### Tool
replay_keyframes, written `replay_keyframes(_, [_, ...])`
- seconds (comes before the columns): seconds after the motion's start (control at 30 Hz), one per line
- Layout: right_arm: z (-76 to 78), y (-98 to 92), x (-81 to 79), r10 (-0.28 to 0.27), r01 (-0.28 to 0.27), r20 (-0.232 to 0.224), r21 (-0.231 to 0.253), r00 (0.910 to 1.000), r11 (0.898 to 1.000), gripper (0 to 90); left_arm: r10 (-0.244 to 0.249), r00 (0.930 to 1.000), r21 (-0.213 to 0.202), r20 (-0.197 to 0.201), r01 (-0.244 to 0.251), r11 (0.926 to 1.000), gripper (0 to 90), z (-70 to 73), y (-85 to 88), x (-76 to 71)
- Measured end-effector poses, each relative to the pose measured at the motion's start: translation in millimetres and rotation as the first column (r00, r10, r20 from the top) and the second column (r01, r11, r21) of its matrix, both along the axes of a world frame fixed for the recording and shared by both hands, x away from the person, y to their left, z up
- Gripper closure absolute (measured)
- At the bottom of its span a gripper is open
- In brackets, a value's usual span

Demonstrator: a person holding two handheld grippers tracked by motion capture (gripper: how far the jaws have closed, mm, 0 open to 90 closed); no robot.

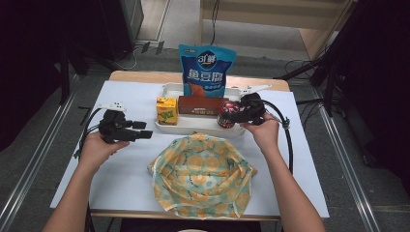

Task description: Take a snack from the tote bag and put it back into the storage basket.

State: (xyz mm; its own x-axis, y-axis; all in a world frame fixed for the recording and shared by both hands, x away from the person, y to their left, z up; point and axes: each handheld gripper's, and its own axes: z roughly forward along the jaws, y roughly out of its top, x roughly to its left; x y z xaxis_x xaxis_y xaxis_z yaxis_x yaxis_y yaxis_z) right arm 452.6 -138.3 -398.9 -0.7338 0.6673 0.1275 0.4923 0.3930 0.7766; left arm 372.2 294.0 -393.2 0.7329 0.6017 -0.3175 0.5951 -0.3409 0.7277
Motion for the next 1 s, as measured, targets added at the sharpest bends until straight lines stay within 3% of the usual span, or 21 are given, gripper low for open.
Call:
replay_keyframes(0.53, [-15.5, -3.8, 4.6, -0.047, 0.047, -0.013, -0.012, 0.9988, 0.999, 26.7, -0.009, 1.0000, 0.006, -0.004, 0.009, 0.9999, 40.2, -0.7, -1.7, 0.9])
replay_keyframes(1.0, [-22.9, -1.9, 6.3, -0.051, 0.050, -0.027, -0.027, 0.9983, 0.998, 26.7, -0.011, 0.9999, 0.004, -0.002, 0.011, 0.9999, 40.2, -0.7, -1.9, 1.0])
